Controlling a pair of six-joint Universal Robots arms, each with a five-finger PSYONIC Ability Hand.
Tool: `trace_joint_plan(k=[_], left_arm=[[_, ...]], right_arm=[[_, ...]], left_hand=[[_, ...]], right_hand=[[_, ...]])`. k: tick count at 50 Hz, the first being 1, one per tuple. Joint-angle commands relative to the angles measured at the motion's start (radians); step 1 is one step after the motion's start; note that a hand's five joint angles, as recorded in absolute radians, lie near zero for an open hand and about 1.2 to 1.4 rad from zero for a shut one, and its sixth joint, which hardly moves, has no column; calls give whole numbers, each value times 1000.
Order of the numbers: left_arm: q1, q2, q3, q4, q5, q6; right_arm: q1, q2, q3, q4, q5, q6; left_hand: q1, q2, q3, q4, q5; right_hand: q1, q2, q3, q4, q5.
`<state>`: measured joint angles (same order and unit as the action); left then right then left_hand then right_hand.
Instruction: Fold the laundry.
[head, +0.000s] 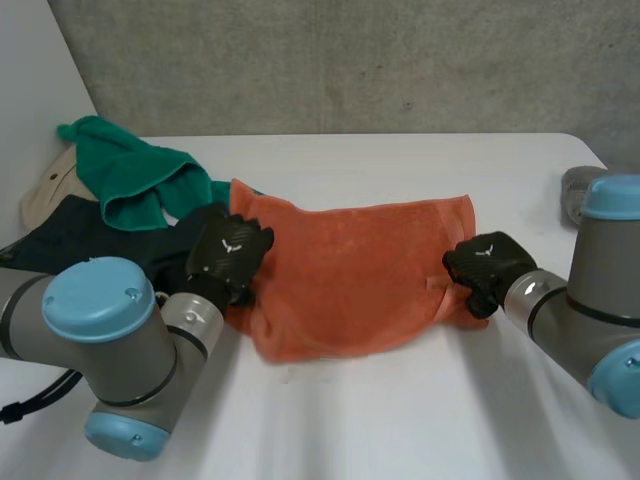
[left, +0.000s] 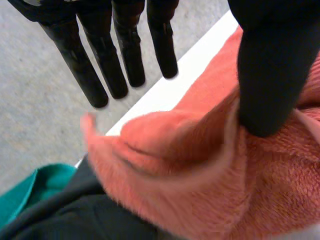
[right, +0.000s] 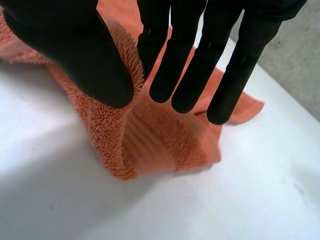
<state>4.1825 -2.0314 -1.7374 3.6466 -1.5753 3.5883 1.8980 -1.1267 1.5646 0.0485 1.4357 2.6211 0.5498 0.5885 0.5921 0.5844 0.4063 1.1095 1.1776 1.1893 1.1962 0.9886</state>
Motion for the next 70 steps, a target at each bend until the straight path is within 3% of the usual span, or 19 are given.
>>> trace_joint_plan(k=[1, 9, 16, 20, 36, 40, 49, 58, 70], left_arm=[[76, 187, -8, -155, -3, -113], [131, 304, -86, -250, 53, -356], [280, 268, -143, -256, 222, -346], [317, 194, -129, -267, 284, -338], [304, -26, -30, -258, 288, -51], [306, -10, -30, -261, 291, -45], [306, 204, -83, -264, 298, -48], [324, 228, -139, -250, 298, -2], [381, 76, -143, -217, 336, 335]], right_arm=[[-10, -8, 25, -35, 3, 7], [-10, -18, 43, -48, 5, 39], [-10, -18, 45, -47, 5, 42], [-10, -18, 45, -47, 6, 40], [-20, -18, 49, -48, 5, 40], [-33, -18, 49, -48, 5, 39], [-34, -18, 38, -48, 5, 39], [-33, -18, 38, -45, 6, 39], [-34, -18, 38, -45, 6, 39]], left_hand=[[-204, -243, -246, -239, -235], [-49, -88, -92, -84, -80], [101, 62, 59, 66, 70], [174, 136, 132, 140, 143], [57, 18, 15, 22, 26], [66, 27, 24, 31, 35], [66, 27, 24, 31, 35], [60, 21, 18, 25, 29], [-19, -58, -61, -54, -50]], right_hand=[[287, 219, 207, 200, 233], [287, 219, 207, 200, 233], [287, 219, 207, 200, 233], [287, 219, 207, 200, 233], [287, 219, 207, 200, 233], [287, 219, 207, 200, 233], [287, 219, 207, 200, 233], [287, 219, 207, 200, 233], [287, 219, 207, 200, 233]])
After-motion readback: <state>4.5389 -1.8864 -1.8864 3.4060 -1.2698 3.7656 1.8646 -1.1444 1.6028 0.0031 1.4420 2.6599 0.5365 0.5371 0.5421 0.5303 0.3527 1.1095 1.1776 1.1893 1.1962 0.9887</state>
